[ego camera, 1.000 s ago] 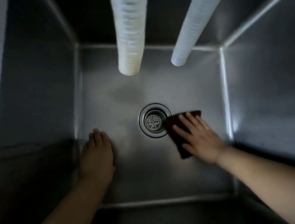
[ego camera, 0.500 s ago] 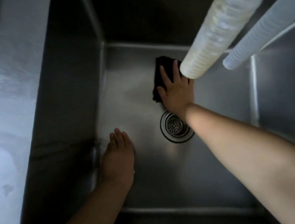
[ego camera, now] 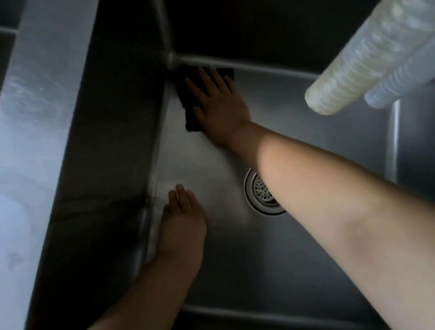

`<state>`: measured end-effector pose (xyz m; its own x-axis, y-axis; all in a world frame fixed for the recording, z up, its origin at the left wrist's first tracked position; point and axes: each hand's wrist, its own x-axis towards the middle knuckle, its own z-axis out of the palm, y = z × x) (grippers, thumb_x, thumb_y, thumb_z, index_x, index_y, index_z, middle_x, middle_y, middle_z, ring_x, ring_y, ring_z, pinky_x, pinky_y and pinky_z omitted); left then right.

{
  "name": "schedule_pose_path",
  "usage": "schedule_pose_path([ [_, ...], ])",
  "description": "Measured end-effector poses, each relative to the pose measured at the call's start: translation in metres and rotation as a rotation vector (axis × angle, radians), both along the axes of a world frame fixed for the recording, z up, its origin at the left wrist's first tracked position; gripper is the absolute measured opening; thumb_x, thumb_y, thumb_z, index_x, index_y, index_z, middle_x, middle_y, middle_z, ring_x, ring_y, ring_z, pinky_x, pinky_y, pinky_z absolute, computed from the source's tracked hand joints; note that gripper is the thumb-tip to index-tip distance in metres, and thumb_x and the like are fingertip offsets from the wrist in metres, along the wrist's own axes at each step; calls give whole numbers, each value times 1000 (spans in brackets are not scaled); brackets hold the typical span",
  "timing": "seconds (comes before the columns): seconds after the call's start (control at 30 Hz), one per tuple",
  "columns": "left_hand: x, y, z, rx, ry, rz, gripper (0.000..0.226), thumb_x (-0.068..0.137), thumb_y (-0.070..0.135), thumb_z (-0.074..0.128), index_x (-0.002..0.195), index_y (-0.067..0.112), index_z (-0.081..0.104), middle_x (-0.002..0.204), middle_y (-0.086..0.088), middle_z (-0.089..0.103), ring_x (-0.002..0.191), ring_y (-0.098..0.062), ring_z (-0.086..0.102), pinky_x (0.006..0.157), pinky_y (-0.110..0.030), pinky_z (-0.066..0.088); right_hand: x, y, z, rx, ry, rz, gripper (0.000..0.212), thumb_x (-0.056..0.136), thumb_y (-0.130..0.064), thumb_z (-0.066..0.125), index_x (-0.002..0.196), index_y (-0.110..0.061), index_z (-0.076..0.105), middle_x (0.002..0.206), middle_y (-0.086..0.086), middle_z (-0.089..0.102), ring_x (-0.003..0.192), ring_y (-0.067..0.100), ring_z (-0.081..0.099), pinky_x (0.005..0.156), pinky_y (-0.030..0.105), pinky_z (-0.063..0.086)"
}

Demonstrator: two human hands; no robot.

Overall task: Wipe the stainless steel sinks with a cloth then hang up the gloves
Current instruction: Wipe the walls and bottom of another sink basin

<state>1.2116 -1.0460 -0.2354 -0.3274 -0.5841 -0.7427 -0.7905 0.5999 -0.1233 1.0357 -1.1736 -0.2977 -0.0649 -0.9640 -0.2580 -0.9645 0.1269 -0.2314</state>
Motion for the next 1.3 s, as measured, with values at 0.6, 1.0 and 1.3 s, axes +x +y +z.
schedule_pose_path([
  [0.6,3,3,1,-27,6,-53,84,92,19,55,144,-10,-5,151,-35,-5,143,-42,10,113,-40,24,-194,154,23,12,245,-538,62,99,-31,37,152,-15,11,158,16,4,145,30,4,117,38,1],
  [1.0,13,4,0,-81,21,-127,106,78,40,69,146,-5,1,153,-31,2,143,-38,15,108,-37,33,-115,261,20,88,291,-595,66,95,-36,44,151,-19,14,157,20,6,144,36,3,115,44,2],
  [1.3,10,1,76,10,127,-16,57,92,34,52,139,9,31,141,-9,44,121,-26,52,91,-34,43,-23,323,40,314,260,-213,85,76,-42,73,143,-6,35,144,40,23,132,59,21,104,68,18],
])
